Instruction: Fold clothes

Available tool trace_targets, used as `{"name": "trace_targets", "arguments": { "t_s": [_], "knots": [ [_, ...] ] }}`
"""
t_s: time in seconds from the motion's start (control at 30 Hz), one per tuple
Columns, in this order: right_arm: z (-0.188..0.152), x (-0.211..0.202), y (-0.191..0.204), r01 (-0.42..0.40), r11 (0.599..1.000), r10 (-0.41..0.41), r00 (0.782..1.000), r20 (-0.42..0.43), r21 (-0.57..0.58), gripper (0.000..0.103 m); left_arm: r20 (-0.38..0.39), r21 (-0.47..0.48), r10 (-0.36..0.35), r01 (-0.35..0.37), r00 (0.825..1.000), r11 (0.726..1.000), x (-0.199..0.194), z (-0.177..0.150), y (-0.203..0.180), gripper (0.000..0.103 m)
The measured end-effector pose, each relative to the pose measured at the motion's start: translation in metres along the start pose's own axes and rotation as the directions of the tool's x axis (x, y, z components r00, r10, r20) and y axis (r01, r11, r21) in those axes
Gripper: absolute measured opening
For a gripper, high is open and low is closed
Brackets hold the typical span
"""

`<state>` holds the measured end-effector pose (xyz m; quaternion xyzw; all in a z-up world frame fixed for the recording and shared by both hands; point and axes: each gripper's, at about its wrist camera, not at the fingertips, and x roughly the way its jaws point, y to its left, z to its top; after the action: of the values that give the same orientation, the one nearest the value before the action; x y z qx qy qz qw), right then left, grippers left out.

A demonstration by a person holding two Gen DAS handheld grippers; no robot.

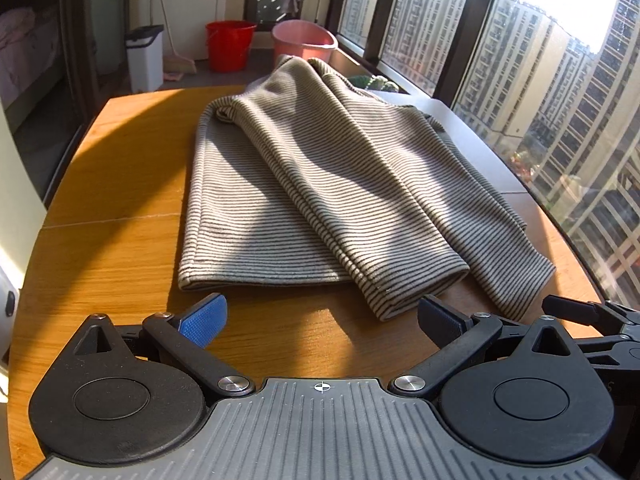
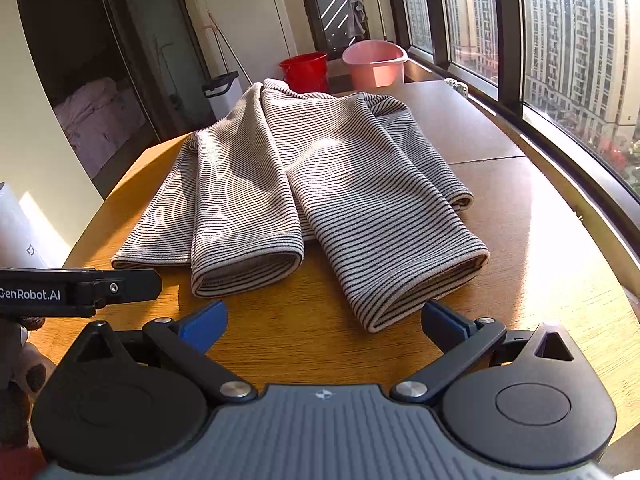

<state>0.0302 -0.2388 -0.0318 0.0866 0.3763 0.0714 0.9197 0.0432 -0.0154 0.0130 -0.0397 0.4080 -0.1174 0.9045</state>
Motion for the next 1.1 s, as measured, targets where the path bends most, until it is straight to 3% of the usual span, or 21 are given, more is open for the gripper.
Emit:
{"name": "trace_targets", "arguments": {
  "t_s": [0.23,0.33,0.47,0.57,0.7,0.83,1.1],
  "knots": [
    [0.04,0.014,-0.017,-0.016,1.0,0.016,0.997,0.071,0.0,0.103,0.087,0.081,-0.085,0.078,0.993,0.994,0.033,0.043,-0.003,0.103],
    [0.067,0.034,-0.025,-0.066,0.998,0.063,0.99,0.125,0.022,0.103,0.07,0.094,-0.081,0.075,0.994,0.993,0.063,0.062,0.001,0.103],
    [0.107,0.083,-0.028,-0.116,0.989,0.11,0.991,0.076,0.089,0.103,-0.023,0.029,-0.08,0.08,0.997,0.996,0.106,0.076,0.019,0.103],
    [0.129,0.123,-0.026,-0.157,0.976,0.155,0.988,0.026,0.153,0.103,-0.002,0.024,-0.074,0.074,0.997,0.997,0.115,0.075,0.027,0.103],
    [0.133,0.145,-0.027,-0.206,0.959,0.204,0.978,0.027,0.194,0.103,0.052,0.03,-0.094,0.093,0.994,0.995,0.113,0.067,0.034,0.103],
    [0.123,0.141,-0.02,-0.198,0.97,0.197,0.98,0.024,0.138,0.103,0.09,0.137,-0.066,0.054,0.994,0.989,0.108,0.051,0.02,0.103],
    [0.091,0.098,-0.025,-0.302,0.941,0.309,0.951,-0.027,0.152,0.103,0.054,0.17,-0.056,0.046,0.997,0.984,0.074,0.018,0.018,0.103]
  ]
}}
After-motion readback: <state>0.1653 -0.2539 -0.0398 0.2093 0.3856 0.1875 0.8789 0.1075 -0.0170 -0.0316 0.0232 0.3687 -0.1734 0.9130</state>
